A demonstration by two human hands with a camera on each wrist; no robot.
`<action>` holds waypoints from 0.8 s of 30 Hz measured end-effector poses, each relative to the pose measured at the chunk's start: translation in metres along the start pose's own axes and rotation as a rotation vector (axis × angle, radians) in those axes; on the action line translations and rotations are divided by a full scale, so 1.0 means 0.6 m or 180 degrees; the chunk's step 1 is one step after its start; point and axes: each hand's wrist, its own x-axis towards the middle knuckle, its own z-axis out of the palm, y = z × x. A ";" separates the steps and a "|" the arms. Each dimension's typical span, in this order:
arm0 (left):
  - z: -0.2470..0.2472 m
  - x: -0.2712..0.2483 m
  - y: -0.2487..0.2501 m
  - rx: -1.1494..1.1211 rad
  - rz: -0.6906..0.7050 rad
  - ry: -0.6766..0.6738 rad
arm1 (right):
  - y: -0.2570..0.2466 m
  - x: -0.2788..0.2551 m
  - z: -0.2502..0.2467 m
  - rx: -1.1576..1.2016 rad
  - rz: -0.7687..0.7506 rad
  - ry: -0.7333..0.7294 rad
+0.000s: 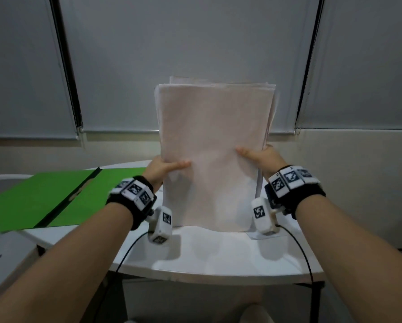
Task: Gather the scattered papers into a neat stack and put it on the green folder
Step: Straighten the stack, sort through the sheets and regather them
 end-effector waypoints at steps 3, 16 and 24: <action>0.025 -0.007 -0.009 -0.0001 0.0258 0.0503 | 0.011 -0.003 0.018 0.0128 -0.0153 0.0344; -0.020 -0.033 -0.072 0.0623 -0.0355 -0.0147 | 0.087 -0.008 -0.018 -0.0841 0.1025 -0.0500; -0.010 -0.017 -0.017 -0.0316 0.0044 -0.0329 | 0.051 -0.003 -0.024 0.0436 0.0318 -0.0563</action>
